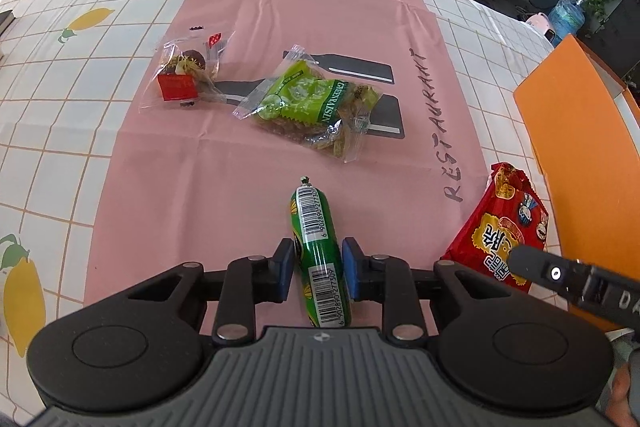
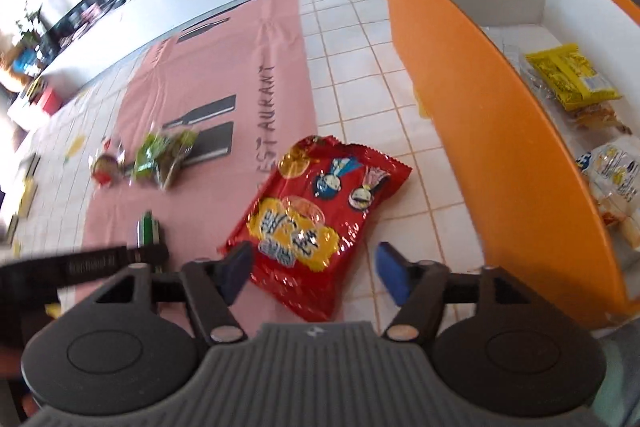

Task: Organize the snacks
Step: 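Grasp the green sausage with the left tool while the right tool grasps the red Mimi bag, then carry the sausage and red bag over the orange box and open both tools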

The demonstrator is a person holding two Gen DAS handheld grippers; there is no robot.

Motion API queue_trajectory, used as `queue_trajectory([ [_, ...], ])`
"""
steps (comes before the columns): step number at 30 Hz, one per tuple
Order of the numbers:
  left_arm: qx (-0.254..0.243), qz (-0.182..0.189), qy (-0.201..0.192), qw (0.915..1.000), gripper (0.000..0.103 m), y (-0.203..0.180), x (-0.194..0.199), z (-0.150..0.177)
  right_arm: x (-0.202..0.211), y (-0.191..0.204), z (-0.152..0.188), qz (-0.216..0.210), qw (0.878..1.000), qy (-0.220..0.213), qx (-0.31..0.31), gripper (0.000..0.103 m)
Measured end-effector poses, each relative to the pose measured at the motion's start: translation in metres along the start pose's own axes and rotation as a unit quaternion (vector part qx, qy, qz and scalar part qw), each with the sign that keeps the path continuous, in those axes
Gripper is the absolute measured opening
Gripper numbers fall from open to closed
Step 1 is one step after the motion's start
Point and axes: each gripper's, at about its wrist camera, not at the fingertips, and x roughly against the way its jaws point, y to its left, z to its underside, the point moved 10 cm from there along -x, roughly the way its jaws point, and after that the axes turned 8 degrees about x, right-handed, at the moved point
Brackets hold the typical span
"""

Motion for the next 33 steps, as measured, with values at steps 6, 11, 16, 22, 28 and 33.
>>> queue_trajectory([
  [6,0.002,0.005,-0.003,1.0,0.03,0.005,0.0,-0.001,-0.025,0.002,-0.013,0.016,0.999,0.006,-0.03,0.073],
  [11,-0.015,0.003,-0.007,0.9999,0.031,0.005,0.0,-0.002,-0.037,0.019,-0.023,0.022,1.0,-0.001,0.017,0.073],
  [16,-0.023,0.005,-0.01,0.9997,0.031,0.005,0.0,-0.001,-0.047,0.037,-0.024,0.042,0.996,-0.001,0.081,0.077],
  [22,-0.018,0.007,-0.015,0.9997,0.031,0.007,0.0,-0.003,-0.052,0.041,-0.018,0.06,0.99,-0.001,0.124,0.078],
  [28,-0.014,0.006,-0.02,0.9997,0.033,0.007,-0.001,-0.006,-0.053,0.037,-0.016,0.056,0.991,-0.003,0.12,0.073],
  [33,-0.021,0.0,-0.024,0.9995,0.033,0.006,-0.002,-0.006,-0.05,0.038,-0.014,0.055,0.99,0.0,0.127,0.069],
])
